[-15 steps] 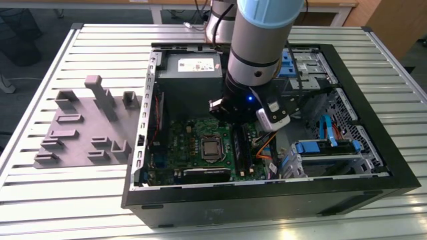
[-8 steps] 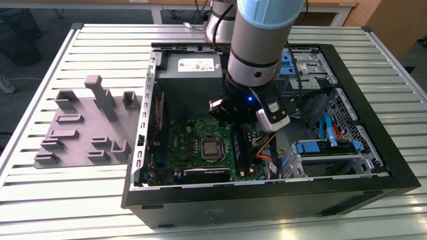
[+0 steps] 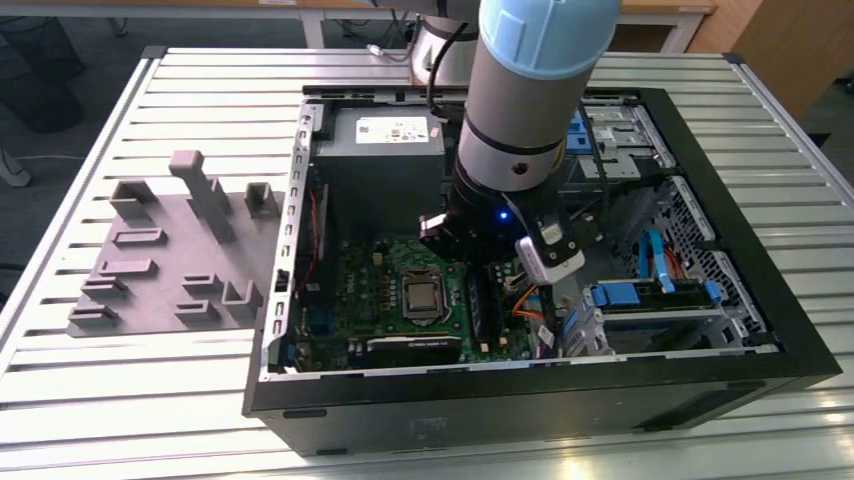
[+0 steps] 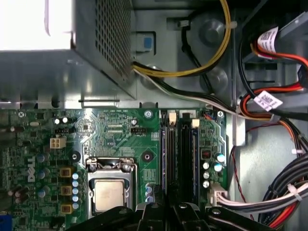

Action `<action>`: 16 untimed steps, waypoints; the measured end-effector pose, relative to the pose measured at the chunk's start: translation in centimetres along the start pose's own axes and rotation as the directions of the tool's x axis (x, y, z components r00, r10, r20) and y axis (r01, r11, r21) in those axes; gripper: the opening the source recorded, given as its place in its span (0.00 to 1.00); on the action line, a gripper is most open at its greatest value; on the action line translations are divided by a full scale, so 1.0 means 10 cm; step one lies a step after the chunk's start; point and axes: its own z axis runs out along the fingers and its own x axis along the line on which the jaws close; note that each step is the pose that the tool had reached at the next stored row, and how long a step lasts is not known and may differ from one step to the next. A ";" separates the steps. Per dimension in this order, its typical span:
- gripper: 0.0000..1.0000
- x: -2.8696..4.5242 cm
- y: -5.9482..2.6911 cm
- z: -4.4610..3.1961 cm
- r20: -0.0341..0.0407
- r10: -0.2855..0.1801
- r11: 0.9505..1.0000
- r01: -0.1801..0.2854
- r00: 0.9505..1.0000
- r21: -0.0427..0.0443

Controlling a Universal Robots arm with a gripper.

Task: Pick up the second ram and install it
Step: 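Insert the second ram into the second slot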

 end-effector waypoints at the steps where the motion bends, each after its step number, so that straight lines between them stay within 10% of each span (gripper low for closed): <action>1: 0.14 0.000 -0.001 0.000 0.000 0.000 1.000 0.000 1.000 0.000; 16: 0.14 -0.040 -0.001 0.028 0.000 0.000 1.000 0.000 1.000 -0.001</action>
